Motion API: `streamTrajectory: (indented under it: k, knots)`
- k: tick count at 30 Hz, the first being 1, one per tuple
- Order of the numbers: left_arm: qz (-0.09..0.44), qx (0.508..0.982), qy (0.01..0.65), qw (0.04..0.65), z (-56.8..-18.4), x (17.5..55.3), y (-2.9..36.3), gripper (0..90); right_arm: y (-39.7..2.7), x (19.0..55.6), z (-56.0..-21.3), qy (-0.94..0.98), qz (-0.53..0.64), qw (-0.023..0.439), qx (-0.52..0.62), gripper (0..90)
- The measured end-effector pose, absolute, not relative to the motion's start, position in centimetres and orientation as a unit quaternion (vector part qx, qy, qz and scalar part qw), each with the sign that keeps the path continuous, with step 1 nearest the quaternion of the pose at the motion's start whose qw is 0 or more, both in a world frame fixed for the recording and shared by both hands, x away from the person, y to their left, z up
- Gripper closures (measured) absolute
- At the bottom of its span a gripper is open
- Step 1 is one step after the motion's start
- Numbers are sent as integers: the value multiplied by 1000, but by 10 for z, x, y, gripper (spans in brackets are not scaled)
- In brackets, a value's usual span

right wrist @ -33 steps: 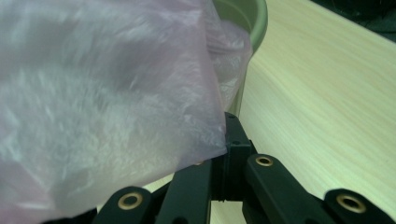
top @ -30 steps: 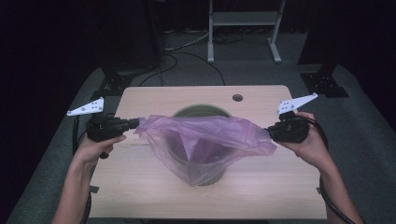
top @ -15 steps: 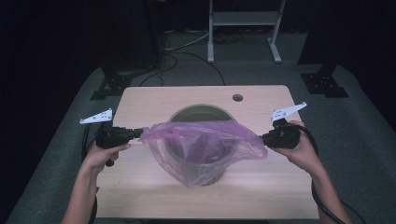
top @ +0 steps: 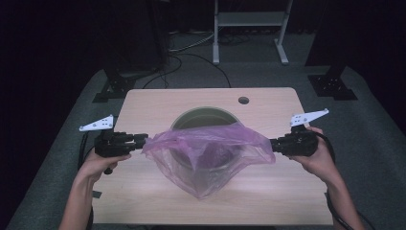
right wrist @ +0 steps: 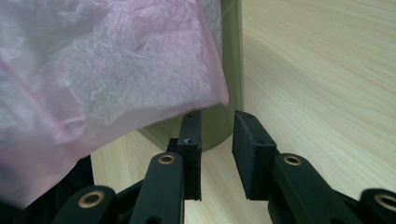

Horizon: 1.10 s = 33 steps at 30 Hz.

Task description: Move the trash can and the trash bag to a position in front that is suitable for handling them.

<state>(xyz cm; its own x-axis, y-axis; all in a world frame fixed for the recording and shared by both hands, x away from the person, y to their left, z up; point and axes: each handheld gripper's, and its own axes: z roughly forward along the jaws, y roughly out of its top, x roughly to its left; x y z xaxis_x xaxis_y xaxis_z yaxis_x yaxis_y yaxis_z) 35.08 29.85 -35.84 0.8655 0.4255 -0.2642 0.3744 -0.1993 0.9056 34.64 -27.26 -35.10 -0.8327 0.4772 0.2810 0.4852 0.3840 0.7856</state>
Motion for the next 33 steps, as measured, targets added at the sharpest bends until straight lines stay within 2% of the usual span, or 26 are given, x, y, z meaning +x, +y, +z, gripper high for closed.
streamTrajectory:
  k: [5,10,16,23,28,33]
  knots:
    - [25,777,263,572,-361,343,310,565,-282,341,-350,-827,-479,-3,-294,721]
    - [40,777,280,563,-363,334,330,546,-291,334,-343,-824,-482,-13,-297,711]
    - [53,781,268,561,-351,319,343,503,-306,322,-328,-817,-492,-30,-300,673]
    - [62,798,230,553,-325,304,333,463,-301,306,-306,-819,-506,-30,-269,620]
    - [69,803,204,556,-306,295,322,437,-285,293,-284,-824,-519,-29,-226,542]
    - [70,810,176,555,-296,291,305,431,-271,291,-275,-829,-520,-28,-202,517]
